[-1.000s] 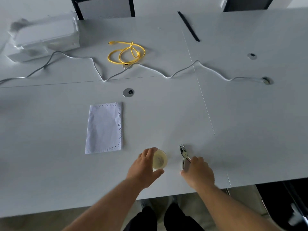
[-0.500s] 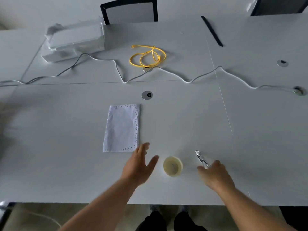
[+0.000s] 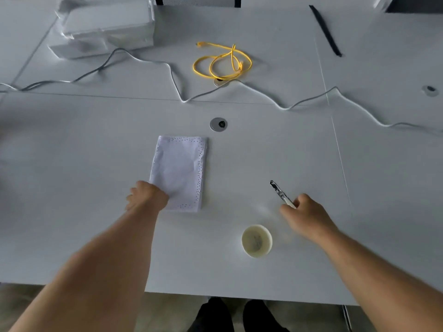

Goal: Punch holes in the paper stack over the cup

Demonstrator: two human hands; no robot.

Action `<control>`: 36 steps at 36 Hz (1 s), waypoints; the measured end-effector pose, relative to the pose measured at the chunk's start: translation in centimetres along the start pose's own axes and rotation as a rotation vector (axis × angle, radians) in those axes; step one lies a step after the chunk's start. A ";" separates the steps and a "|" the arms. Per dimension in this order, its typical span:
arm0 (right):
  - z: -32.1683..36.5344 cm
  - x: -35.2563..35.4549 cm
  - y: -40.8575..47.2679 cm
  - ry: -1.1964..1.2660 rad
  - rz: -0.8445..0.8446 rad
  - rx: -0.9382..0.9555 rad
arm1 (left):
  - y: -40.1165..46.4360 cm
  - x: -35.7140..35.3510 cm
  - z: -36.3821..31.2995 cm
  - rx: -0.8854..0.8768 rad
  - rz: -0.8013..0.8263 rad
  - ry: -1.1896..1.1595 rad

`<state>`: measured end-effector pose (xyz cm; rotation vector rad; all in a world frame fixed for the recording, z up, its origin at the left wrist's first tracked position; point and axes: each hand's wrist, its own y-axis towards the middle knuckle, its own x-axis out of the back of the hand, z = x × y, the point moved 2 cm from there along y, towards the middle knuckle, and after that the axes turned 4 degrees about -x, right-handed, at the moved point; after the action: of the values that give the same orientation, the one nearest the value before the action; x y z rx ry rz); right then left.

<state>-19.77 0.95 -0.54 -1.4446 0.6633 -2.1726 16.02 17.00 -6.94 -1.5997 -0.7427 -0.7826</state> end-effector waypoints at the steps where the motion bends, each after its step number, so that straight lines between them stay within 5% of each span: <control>1: 0.2 0.2 0.1 0.005 -0.004 0.001 | 0.6 -0.1 0.1 0.013 0.035 -0.024; 6: 1.3 0.4 0.4 0.029 -0.018 0.013 | 1.3 -0.2 0.6 -0.150 0.067 -0.028; 9: 2.1 0.3 0.6 0.054 0.018 0.047 | -1.4 -0.2 0.0 -0.260 0.040 -0.330; 17: 6.5 -0.3 0.8 0.453 0.210 0.170 | -7.8 0.4 -2.3 -0.407 0.318 -1.006; 28: 14.4 0.7 3.6 0.738 0.330 0.521 | -8.2 -0.8 -7.5 -0.881 0.199 -1.142; 31: 14.5 1.0 3.3 0.685 0.256 0.628 | -7.7 -2.3 -7.8 -0.974 0.107 -1.168; 36: 13.0 1.5 1.5 0.467 -0.170 0.785 | -9.5 -4.0 -7.0 -1.097 0.121 -1.182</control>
<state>-8.08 -3.02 3.97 -0.6056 -0.2037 -2.4963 5.35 11.27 -3.90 -3.1473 -1.0646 0.0190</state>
